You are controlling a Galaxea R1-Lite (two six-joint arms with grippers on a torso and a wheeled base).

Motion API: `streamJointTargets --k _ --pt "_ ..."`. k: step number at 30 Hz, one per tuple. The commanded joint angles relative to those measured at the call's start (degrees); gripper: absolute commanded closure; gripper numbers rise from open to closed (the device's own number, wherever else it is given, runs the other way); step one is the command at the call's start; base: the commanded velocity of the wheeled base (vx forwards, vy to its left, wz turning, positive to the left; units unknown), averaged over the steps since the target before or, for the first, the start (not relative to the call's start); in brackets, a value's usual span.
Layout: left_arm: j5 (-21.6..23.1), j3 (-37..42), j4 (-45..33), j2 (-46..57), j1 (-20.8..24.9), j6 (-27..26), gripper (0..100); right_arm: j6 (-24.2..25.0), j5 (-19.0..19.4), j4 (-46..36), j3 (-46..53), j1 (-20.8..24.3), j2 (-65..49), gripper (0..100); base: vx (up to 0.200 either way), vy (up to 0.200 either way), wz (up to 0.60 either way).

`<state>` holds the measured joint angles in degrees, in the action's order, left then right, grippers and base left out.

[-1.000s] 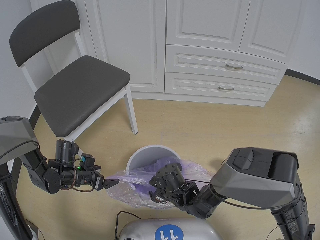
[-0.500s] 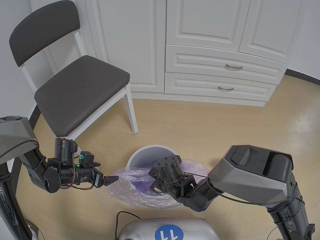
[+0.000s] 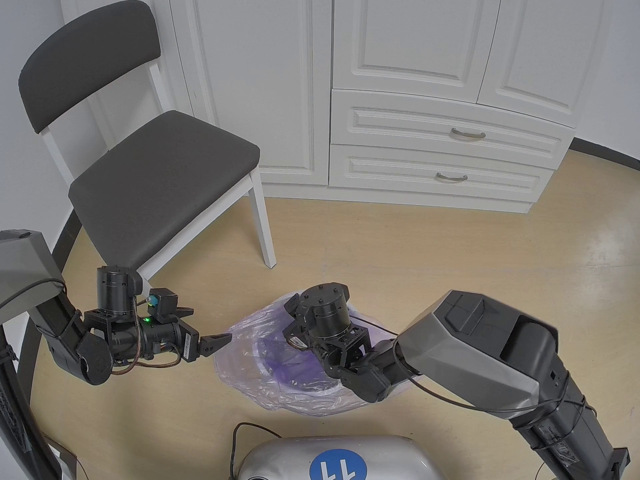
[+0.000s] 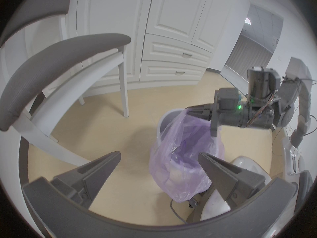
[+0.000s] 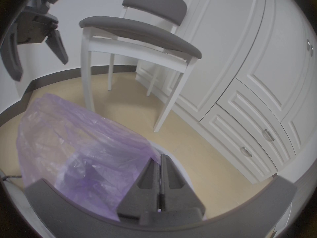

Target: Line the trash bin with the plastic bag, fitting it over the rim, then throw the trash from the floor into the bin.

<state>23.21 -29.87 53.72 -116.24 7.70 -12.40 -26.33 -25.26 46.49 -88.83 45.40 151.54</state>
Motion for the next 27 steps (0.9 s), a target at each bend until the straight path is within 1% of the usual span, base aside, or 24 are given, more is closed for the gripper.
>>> streamJointTargets --k 1,4,5,7,11,17,23,27 --pt "-0.1 0.2 3.8 -0.1 -0.1 2.1 0 0.1 -2.8 2.1 -10.4 -0.7 8.6 100 0.000 0.000 0.00" --pt "-0.1 0.3 4.5 -0.4 -0.1 2.2 0 0.1 -3.4 2.1 -13.3 -0.7 10.0 100 0.000 0.000 0.00" --pt "-0.1 0.3 4.7 -0.7 -0.1 2.2 0 0.1 -4.4 2.1 -20.2 -1.4 13.1 100 0.000 0.000 0.00" --pt "-0.1 0.3 4.7 -0.7 -0.1 2.2 0 0.0 -5.3 1.9 -25.8 -1.5 16.1 100 0.000 0.000 0.00" --pt "-0.1 0.3 4.7 -0.7 -0.1 2.2 0 -0.2 -6.5 2.6 -25.8 -2.2 16.9 100 0.000 0.000 0.00" --pt "-0.1 0.3 4.7 -0.9 0.1 2.2 0 -0.7 -6.6 8.5 -25.8 -2.8 16.8 100 0.000 0.000 0.00" --pt "-0.1 0.5 4.7 -1.0 0.2 2.1 0 -0.9 -5.9 10.6 -25.8 -3.4 16.2 100 0.000 0.000 0.00" --pt "-0.1 0.4 5.2 -1.7 0.4 1.9 0 -1.1 -4.5 14.8 -25.8 -3.0 15.6 100 0.000 0.000 0.00"
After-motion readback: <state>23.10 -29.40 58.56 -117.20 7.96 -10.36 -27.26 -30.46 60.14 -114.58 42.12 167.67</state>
